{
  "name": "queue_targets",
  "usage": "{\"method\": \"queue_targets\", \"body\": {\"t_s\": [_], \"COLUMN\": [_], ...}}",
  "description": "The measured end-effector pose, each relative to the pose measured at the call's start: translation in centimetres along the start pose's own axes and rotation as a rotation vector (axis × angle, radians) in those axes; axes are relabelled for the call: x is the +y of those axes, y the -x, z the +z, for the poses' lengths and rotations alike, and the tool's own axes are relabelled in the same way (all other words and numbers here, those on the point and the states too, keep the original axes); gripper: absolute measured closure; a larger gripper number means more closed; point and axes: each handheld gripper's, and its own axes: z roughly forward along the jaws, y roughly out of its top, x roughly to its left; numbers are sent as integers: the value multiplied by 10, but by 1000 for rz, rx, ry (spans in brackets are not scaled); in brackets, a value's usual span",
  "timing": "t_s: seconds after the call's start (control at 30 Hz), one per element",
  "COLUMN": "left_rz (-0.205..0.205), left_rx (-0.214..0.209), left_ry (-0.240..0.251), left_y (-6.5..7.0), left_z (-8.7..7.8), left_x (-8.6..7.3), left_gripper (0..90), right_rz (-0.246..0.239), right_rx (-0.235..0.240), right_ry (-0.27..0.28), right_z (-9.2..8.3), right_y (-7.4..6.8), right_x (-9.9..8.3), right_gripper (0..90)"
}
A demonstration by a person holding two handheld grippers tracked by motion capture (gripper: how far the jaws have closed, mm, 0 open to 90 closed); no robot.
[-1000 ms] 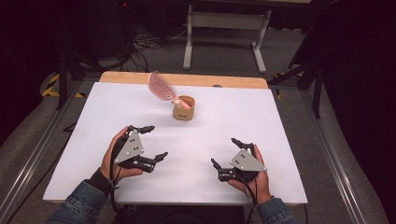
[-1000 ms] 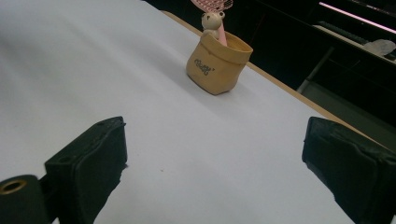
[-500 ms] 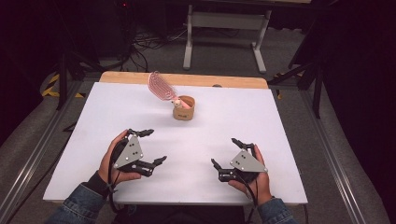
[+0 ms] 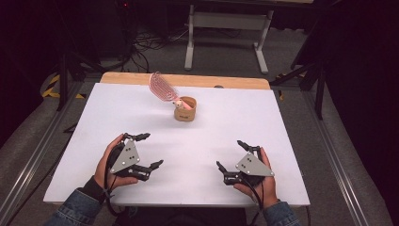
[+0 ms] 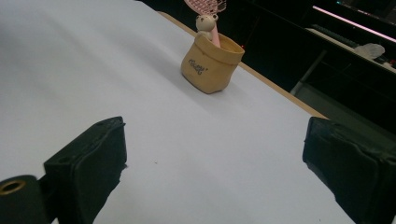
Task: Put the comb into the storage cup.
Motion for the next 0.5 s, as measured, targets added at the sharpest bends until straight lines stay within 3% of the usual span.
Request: {"method": "queue_targets", "body": {"t_s": [0.5], "left_rz": [-7], "left_rx": [34], "left_ry": [-34], "left_y": [0], "left_z": [-12], "left_x": [-17], "left_gripper": [102], "right_rz": [-14], "right_rx": [-15], "right_ry": [-7], "right_z": [-8], "right_y": [1], "right_x": [-3], "right_gripper": [66]}}
